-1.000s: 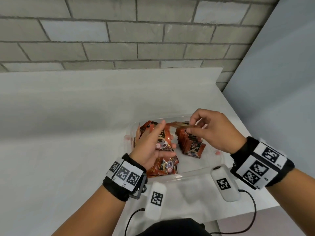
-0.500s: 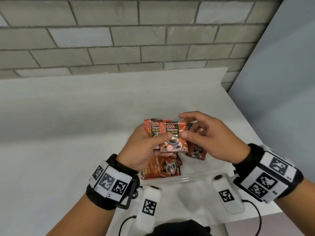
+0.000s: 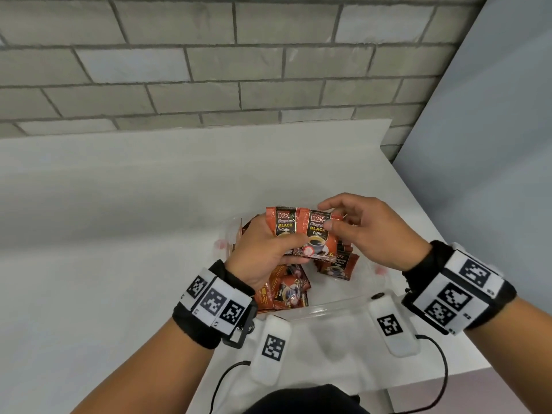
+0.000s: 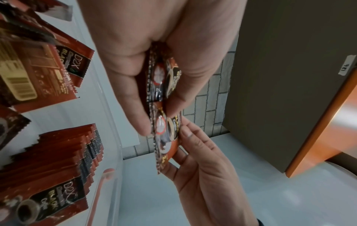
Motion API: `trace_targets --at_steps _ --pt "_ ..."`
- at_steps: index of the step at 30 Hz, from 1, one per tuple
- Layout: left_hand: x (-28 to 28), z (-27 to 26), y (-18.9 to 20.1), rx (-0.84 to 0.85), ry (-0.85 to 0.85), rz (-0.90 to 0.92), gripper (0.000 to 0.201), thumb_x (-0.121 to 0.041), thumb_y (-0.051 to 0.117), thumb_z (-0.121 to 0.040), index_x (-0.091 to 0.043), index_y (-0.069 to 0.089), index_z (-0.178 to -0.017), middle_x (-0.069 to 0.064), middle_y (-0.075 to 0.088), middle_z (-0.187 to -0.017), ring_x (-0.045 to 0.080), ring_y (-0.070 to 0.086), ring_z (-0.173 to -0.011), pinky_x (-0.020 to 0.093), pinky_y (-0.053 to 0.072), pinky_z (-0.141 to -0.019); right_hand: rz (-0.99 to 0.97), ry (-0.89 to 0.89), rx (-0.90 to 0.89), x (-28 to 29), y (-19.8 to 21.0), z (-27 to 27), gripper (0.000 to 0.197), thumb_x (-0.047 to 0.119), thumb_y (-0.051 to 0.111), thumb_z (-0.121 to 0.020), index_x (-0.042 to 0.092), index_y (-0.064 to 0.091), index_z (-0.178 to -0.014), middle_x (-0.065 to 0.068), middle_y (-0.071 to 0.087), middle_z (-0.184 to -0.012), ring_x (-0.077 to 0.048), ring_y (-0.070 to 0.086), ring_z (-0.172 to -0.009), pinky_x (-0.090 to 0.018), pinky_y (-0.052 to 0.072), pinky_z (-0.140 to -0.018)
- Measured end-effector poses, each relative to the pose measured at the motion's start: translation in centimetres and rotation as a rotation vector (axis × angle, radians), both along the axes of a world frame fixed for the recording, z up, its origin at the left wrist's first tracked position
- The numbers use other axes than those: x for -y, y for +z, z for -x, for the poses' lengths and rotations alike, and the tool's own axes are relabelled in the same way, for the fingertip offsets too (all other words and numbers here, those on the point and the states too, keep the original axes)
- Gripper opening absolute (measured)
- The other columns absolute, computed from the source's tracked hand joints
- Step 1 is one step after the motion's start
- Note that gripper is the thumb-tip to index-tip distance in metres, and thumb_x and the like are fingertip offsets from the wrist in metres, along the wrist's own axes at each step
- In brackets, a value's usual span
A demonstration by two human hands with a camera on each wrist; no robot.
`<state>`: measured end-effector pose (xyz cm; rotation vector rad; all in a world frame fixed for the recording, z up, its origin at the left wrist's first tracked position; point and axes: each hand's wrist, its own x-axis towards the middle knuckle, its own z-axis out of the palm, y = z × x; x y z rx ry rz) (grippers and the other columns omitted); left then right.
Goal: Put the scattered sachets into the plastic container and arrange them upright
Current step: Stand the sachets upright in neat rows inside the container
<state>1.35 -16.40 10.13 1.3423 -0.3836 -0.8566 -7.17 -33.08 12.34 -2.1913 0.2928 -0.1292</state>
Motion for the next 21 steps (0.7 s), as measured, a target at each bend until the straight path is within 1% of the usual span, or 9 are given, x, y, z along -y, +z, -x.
trace_targets --at_steps 3,6,11,14,15,16,17,19,21 --pt "0.1 -0.2 0.0 -0.002 0.024 -0.008 0.016 -0.006 0.065 -0.087 -0.014 0.063 -0.101 0.003 0.074 -0.093 0.018 0.072 -0.084 0.025 0.057 -0.065 -0.071 0.019 -0.042 1.0 0.2 -0.1 0.021 0.015 0.065 -0.088 0.034 0.065 -0.098 0.002 0.07 -0.092 -0.018 0.068 -0.085 -0.035 0.055 -0.075" --pt "-0.2 -1.2 0.2 -0.014 0.207 0.007 0.001 -0.015 0.061 -0.091 -0.015 0.061 -0.091 0.005 0.065 -0.085 0.017 0.066 -0.075 0.029 0.055 -0.068 0.023 -0.002 -0.086 1.7 0.2 0.1 0.015 0.014 0.067 -0.087 0.028 0.065 -0.09 0.003 0.068 -0.088 -0.015 0.066 -0.08 -0.031 0.054 -0.075" --pt "-1.1 -2.4 0.8 -0.067 0.27 0.095 0.006 -0.016 0.056 -0.094 -0.013 0.059 -0.089 0.006 0.064 -0.083 0.015 0.064 -0.067 0.027 0.05 -0.06 0.333 0.096 -0.348 1.5 -2.2 0.3 0.016 0.01 0.066 -0.085 0.021 0.055 -0.081 0.006 0.059 -0.08 -0.003 0.056 -0.071 -0.007 0.04 -0.054" --pt "-1.4 -2.5 0.7 -0.081 0.266 0.116 0.004 -0.015 0.056 -0.094 -0.013 0.06 -0.093 0.005 0.066 -0.081 0.015 0.065 -0.066 0.027 0.05 -0.059 0.509 0.188 -0.495 2.0 -3.9 0.3 0.027 0.008 0.065 -0.081 0.025 0.047 -0.071 0.01 0.05 -0.068 -0.01 0.044 -0.079 -0.006 0.033 -0.079" --pt "-1.5 -2.5 0.5 -0.086 0.264 0.118 0.004 -0.015 0.056 -0.094 -0.013 0.06 -0.094 0.004 0.066 -0.081 0.016 0.065 -0.066 0.027 0.049 -0.06 0.539 0.201 -0.541 2.2 -4.2 0.2 0.029 0.007 0.064 -0.081 0.026 0.045 -0.069 0.01 0.049 -0.065 -0.008 0.04 -0.076 -0.013 0.034 -0.09" --pt "-1.6 -2.5 0.4 -0.09 0.261 0.117 0.005 -0.015 0.056 -0.094 -0.013 0.06 -0.095 0.004 0.066 -0.081 0.016 0.065 -0.067 0.028 0.049 -0.06 0.559 0.217 -0.57 2.2 -4.4 0.1 0.03 0.006 0.063 -0.08 0.026 0.045 -0.068 0.009 0.048 -0.064 -0.008 0.038 -0.074 -0.019 0.035 -0.093" --pt "-1.7 -2.4 0.3 -0.094 0.26 0.112 0.005 -0.015 0.056 -0.094 -0.014 0.06 -0.095 0.004 0.066 -0.081 0.016 0.065 -0.067 0.029 0.049 -0.061 0.591 0.233 -0.591 2.2 -4.5 0.0 0.027 0.006 0.063 -0.081 0.023 0.046 -0.069 0.009 0.047 -0.064 -0.009 0.039 -0.074 -0.021 0.038 -0.085" --pt "-1.8 -2.4 0.1 -0.105 0.269 0.108 0.005 -0.016 0.057 -0.093 -0.014 0.061 -0.095 0.004 0.067 -0.081 0.016 0.066 -0.068 0.029 0.049 -0.062 0.68 0.279 -0.61 2.0 -4.7 -0.4 0.017 0.007 0.061 -0.083 0.018 0.05 -0.076 0.011 0.045 -0.066 -0.014 0.044 -0.079 -0.014 0.031 -0.063" --pt "-2.0 -2.4 0.1 -0.118 0.282 0.116 0.005 -0.015 0.057 -0.093 -0.014 0.061 -0.095 0.004 0.067 -0.081 0.017 0.066 -0.068 0.028 0.049 -0.061 0.747 0.311 -0.623 1.8 -4.7 -0.9 0.016 0.009 0.06 -0.085 0.017 0.05 -0.078 0.011 0.043 -0.066 -0.015 0.044 -0.082 -0.014 0.025 -0.054"
